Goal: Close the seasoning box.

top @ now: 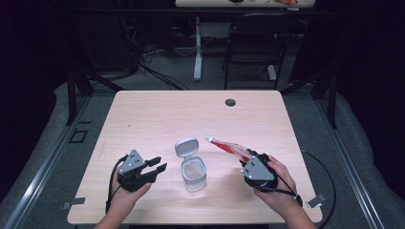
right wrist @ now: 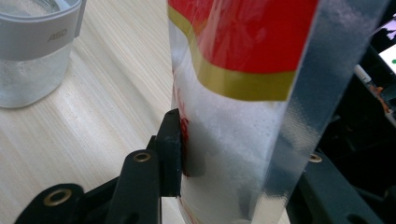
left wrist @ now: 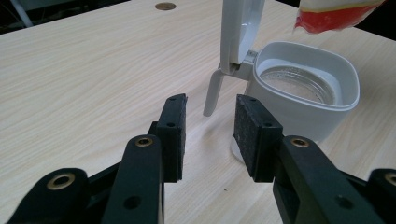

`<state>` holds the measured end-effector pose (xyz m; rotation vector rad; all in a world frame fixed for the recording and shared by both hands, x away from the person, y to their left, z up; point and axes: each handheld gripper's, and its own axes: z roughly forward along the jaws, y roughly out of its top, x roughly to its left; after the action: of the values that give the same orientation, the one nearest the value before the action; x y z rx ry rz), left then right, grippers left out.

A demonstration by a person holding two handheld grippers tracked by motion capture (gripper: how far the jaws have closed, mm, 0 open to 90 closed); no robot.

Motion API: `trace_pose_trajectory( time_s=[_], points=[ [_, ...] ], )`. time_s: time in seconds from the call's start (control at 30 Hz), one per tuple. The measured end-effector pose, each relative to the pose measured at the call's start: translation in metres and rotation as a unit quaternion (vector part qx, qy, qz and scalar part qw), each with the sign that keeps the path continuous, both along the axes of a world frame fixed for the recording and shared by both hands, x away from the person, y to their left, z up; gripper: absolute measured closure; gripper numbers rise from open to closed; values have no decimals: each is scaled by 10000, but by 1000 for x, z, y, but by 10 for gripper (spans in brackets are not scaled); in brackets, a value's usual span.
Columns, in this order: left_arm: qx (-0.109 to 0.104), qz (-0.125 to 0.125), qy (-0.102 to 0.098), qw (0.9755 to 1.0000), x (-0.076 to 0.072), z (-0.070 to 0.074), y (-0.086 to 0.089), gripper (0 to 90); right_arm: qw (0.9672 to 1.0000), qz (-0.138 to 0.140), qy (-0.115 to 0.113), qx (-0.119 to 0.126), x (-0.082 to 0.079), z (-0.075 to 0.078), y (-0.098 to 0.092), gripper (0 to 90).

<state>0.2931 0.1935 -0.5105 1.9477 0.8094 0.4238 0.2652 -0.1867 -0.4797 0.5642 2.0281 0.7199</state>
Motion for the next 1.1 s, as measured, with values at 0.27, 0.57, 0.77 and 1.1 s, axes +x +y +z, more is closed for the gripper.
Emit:
trace_pose_trajectory(
  time_s=[0.27, 0.57, 0.77, 1.1],
  points=[
    [3, -12, 17, 10000, 0, -1, -1, 648, 9990, 13, -227, -392, -3, -1, 5, 595],
    [13, -28, 27, 10000, 0, -1, -1, 648, 9963, 2, -462, -722, -5, -4, 11, 595],
    [17, -40, 36, 10000, -1, -1, -2, 645, 9919, 26, -682, -1073, -8, -8, 16, 596],
    [54, -58, 19, 10000, -1, -1, -4, 645, 9862, 91, -860, -1414, -9, -14, 21, 597]
  ],
)
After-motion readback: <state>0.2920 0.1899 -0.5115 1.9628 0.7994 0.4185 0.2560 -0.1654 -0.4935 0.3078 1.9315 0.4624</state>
